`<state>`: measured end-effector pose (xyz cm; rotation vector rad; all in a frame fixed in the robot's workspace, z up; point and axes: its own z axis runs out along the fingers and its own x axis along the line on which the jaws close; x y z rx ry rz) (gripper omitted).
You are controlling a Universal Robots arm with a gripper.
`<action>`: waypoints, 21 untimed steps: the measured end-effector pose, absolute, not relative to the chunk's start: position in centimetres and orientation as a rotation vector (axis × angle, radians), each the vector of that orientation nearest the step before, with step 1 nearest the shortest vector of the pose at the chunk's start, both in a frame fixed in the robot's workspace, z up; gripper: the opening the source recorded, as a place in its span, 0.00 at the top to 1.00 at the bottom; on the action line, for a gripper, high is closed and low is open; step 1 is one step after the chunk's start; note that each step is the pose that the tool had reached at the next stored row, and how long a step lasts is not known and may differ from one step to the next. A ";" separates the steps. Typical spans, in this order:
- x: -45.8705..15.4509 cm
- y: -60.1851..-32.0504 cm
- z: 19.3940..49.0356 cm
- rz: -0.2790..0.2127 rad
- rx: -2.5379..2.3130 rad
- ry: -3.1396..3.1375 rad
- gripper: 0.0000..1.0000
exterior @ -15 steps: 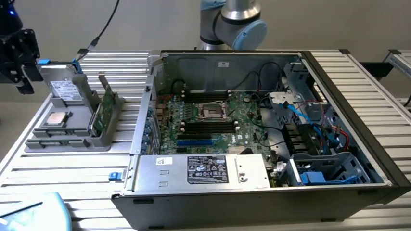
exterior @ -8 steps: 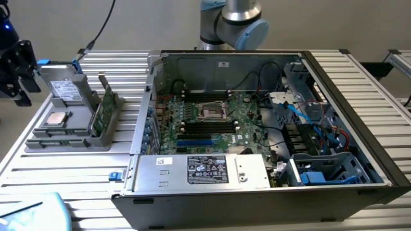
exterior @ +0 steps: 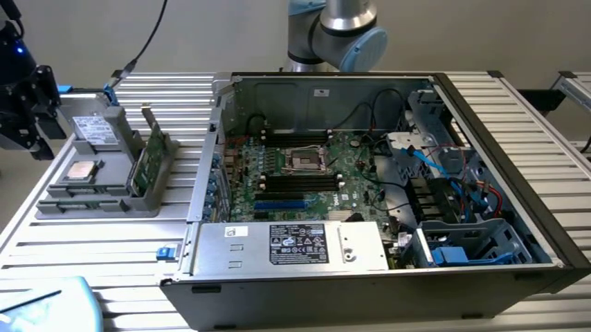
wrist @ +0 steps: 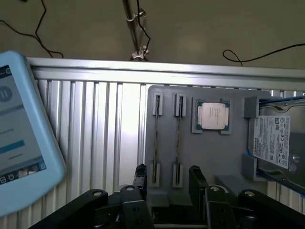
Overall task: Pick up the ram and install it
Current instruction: 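Pick up the ram and move it above insertion slot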
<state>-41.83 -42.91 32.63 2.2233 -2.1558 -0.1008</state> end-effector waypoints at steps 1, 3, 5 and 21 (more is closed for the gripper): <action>-41.8 -42.9 32.4 -0.101 2.223 -2.156 0.51; -41.8 -43.0 32.1 -0.101 2.223 -2.156 0.51; -41.8 -43.0 31.7 -0.101 2.223 -2.156 0.51; -41.8 -43.3 28.8 -0.101 2.223 -2.156 0.51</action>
